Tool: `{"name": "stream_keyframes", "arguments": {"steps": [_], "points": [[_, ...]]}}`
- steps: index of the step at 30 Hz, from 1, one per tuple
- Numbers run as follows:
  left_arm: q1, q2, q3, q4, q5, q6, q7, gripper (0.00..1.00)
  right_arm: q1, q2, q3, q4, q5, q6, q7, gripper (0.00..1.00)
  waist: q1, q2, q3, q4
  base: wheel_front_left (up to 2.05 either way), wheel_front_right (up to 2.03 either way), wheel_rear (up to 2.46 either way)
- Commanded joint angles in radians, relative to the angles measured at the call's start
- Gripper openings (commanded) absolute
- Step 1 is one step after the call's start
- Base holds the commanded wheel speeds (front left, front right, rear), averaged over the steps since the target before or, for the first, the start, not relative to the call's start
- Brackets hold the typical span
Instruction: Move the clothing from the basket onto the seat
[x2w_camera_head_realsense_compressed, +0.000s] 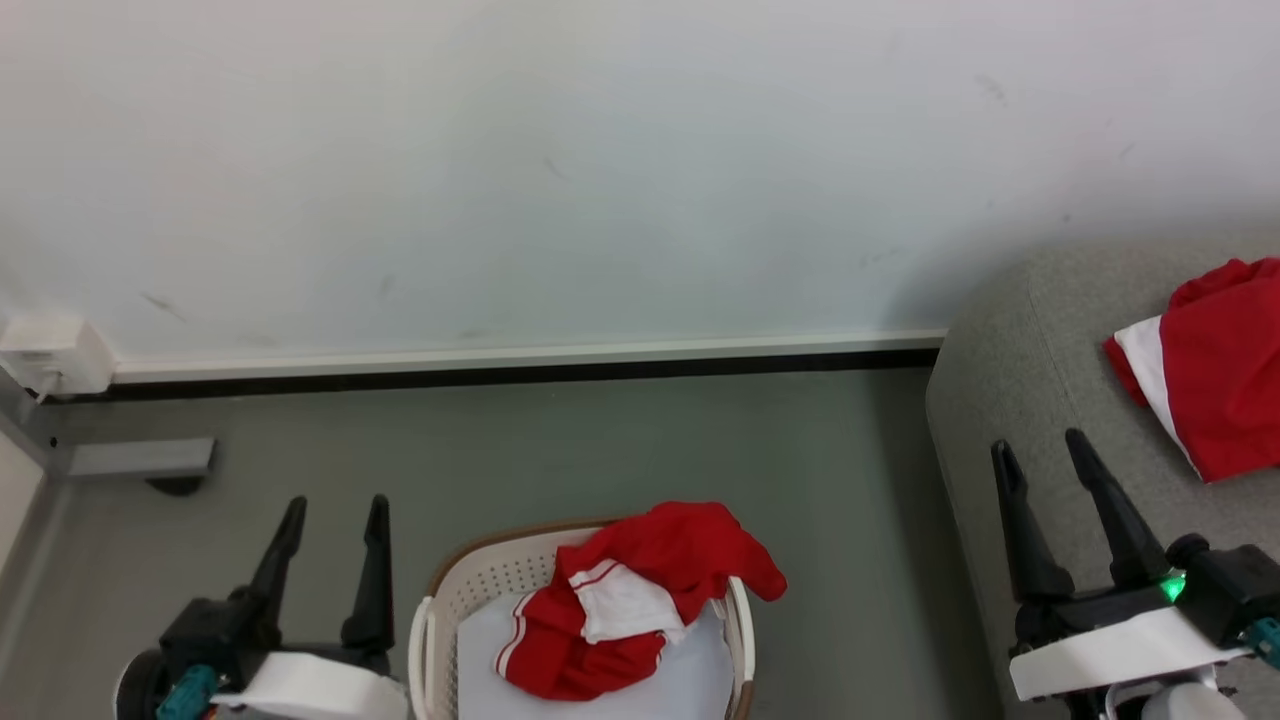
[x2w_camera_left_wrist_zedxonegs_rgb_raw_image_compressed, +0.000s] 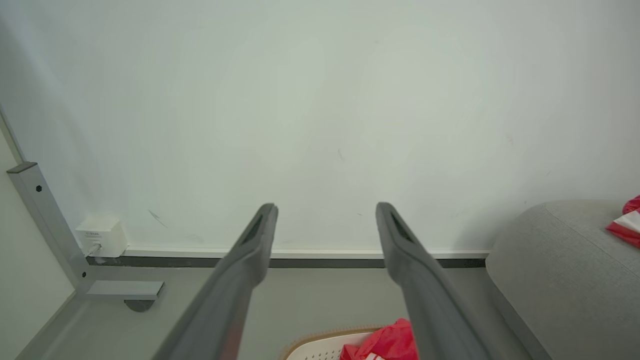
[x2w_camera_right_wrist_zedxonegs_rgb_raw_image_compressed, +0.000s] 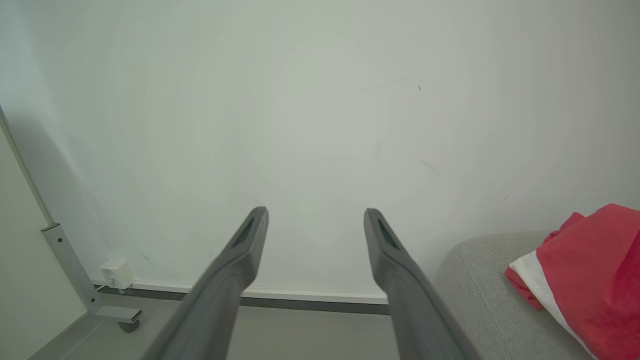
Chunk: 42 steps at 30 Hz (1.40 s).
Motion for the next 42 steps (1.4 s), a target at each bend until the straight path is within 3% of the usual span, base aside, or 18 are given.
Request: {"name": "stream_keyframes", "arguments": {"steps": [1,9,15,29,42], "points": [[-0.022,0.0,0.002,-0.005,0.013,-0.006,0.0,1.0,-0.022,-0.008,-0.007,-0.005,0.003,-0.002,0.0,1.0,-0.0001,0.0,0.04,-0.011,0.0,0.0,0.0],[-0.131,-0.003,-0.009,0.016,0.03,-0.027,0.0,1.0,-0.12,-0.006,-0.02,-0.028,-0.002,-0.002,0.0,1.0,-0.0001,0.0,0.171,-0.033,0.0,0.0,0.0],[-0.217,0.006,-0.04,0.108,0.015,-0.042,0.0,1.0,-0.186,0.003,-0.028,-0.049,-0.006,-0.002,0.0,1.0,-0.0001,0.0,0.272,-0.058,0.0,0.0,0.0],[-0.509,0.089,-0.127,0.477,-0.025,-0.056,0.045,1.0,-0.367,0.048,-0.024,-0.111,-0.008,-0.002,0.0,1.0,-0.0001,0.0,0.525,-0.184,0.0,0.0,0.0],[-0.736,0.178,-0.211,0.81,-0.18,-0.057,0.24,1.0,-0.475,0.094,-0.038,-0.167,0.013,-0.002,0.0,1.0,-0.0001,0.0,0.711,-0.283,0.0,0.0,0.0]]}}
